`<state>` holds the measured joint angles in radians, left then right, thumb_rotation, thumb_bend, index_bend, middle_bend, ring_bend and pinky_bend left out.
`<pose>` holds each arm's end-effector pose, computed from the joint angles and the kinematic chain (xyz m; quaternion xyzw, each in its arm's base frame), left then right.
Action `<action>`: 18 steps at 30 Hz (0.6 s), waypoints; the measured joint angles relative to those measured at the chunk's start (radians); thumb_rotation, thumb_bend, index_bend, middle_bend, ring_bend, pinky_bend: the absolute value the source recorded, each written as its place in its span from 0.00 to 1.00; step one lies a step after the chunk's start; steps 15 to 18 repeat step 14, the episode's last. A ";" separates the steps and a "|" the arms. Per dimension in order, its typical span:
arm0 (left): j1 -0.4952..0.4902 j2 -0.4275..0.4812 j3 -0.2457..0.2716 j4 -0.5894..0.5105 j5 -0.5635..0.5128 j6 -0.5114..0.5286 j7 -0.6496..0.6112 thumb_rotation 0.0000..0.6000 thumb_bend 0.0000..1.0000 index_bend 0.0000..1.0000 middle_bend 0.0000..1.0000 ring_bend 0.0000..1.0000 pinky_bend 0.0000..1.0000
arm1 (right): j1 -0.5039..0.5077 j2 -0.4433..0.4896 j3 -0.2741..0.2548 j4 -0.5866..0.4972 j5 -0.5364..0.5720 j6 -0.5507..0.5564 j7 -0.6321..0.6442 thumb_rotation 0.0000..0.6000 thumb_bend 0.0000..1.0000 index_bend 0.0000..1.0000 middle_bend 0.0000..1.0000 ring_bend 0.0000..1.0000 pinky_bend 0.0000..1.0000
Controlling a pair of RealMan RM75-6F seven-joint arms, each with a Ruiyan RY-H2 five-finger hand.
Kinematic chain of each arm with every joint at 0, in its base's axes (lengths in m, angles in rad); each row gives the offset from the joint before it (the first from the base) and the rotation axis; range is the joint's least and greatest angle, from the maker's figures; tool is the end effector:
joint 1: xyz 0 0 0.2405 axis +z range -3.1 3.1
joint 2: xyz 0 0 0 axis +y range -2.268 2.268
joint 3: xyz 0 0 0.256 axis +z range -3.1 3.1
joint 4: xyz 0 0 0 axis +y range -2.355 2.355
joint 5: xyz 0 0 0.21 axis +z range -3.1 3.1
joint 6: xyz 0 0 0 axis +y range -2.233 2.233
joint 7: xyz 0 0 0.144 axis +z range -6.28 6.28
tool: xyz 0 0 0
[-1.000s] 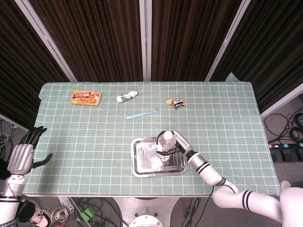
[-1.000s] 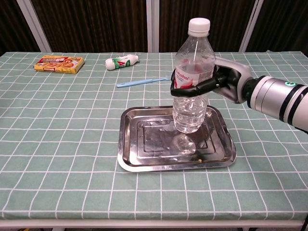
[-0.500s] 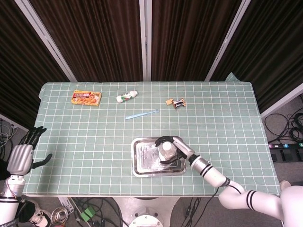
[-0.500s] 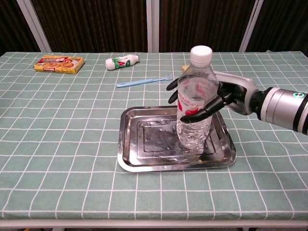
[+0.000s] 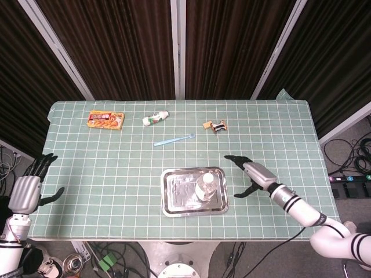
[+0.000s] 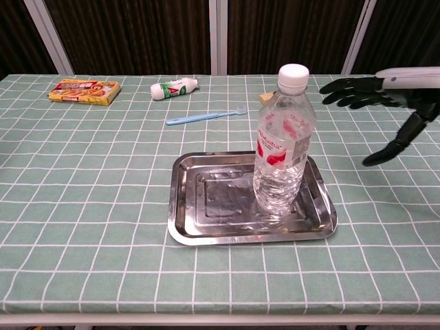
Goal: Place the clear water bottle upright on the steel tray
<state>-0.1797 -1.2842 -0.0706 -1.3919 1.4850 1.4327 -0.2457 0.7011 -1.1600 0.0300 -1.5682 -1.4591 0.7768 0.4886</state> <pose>-0.3227 0.2188 0.1231 -0.5683 -0.4312 -0.4571 0.5311 -0.2115 -0.3220 0.0638 0.7146 -0.5389 0.3477 0.2793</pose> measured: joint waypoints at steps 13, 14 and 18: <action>-0.005 0.011 -0.001 -0.010 -0.004 -0.011 0.008 1.00 0.28 0.17 0.18 0.09 0.19 | -0.325 0.010 -0.049 -0.083 0.134 0.699 -0.857 1.00 0.00 0.00 0.04 0.00 0.00; -0.005 0.012 -0.001 -0.009 -0.004 -0.011 0.006 1.00 0.28 0.17 0.18 0.09 0.19 | -0.341 0.004 -0.051 -0.080 0.136 0.723 -0.856 1.00 0.00 0.00 0.04 0.00 0.00; -0.005 0.012 -0.001 -0.009 -0.004 -0.011 0.006 1.00 0.28 0.17 0.18 0.09 0.19 | -0.341 0.004 -0.051 -0.080 0.136 0.723 -0.856 1.00 0.00 0.00 0.04 0.00 0.00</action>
